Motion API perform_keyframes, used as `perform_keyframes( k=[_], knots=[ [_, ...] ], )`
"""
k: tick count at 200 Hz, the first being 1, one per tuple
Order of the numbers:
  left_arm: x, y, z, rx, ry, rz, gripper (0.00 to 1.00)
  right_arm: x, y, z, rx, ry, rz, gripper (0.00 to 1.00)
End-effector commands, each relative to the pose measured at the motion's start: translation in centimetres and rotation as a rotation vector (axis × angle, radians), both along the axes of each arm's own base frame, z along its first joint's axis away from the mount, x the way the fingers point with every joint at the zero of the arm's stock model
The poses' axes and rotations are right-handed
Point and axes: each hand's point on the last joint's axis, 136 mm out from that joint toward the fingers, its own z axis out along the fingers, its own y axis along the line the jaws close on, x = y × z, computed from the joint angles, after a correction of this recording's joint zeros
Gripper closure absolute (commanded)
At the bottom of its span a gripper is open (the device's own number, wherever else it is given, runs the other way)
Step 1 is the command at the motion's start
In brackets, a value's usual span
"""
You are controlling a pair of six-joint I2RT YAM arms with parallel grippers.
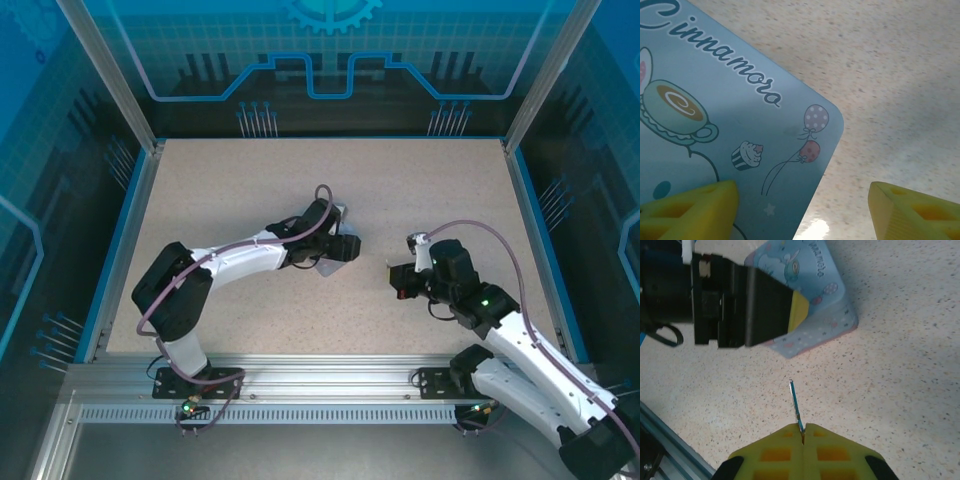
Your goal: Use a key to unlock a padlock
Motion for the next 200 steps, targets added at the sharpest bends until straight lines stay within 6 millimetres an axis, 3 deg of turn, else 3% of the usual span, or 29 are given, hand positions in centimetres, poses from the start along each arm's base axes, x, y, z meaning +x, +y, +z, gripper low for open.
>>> perform_keyframes(
  k=[1,19,39,55,77,104,124,159,200],
  knots=[
    [-2.6,-1.8,0.1,-0.081,0.087,-0.044,0.29,-0.7,-1.0,-1.9,0.002,0.074,-0.030,1.00],
    [-2.4,-2.2,2.5,-0.118,0.050,-0.065,0.27,-0.7,-1.1,-2.5,0.012,0.094,-0.040,1.00],
    [-1.5,-1.2,5.7,-0.137,-0.011,-0.065,0.22,-0.5,-1.1,-2.8,0.009,0.106,-0.041,1.00],
    [-0.1,0.7,7.6,-0.136,-0.054,-0.041,0.21,-0.4,-0.9,-3.0,0.009,0.116,-0.037,1.00],
    [2.3,4.4,8.3,-0.104,-0.092,0.026,0.20,-0.1,-0.6,-3.2,0.022,0.121,-0.033,1.00],
    [5.4,8.5,7.5,-0.066,-0.103,0.102,0.19,0.2,-0.3,-3.3,0.034,0.127,-0.032,1.00],
    [7.2,10.2,6.2,-0.023,-0.086,0.125,0.19,0.3,-0.2,-3.3,0.031,0.128,-0.028,1.00],
    [8.4,10.5,3.0,0.006,-0.022,0.122,0.19,0.4,-0.2,-3.1,0.026,0.123,-0.028,1.00],
    [7.4,10.1,0.3,-0.023,0.033,0.108,0.25,0.3,-0.3,-3.2,0.022,0.125,-0.027,1.00]
  ],
)
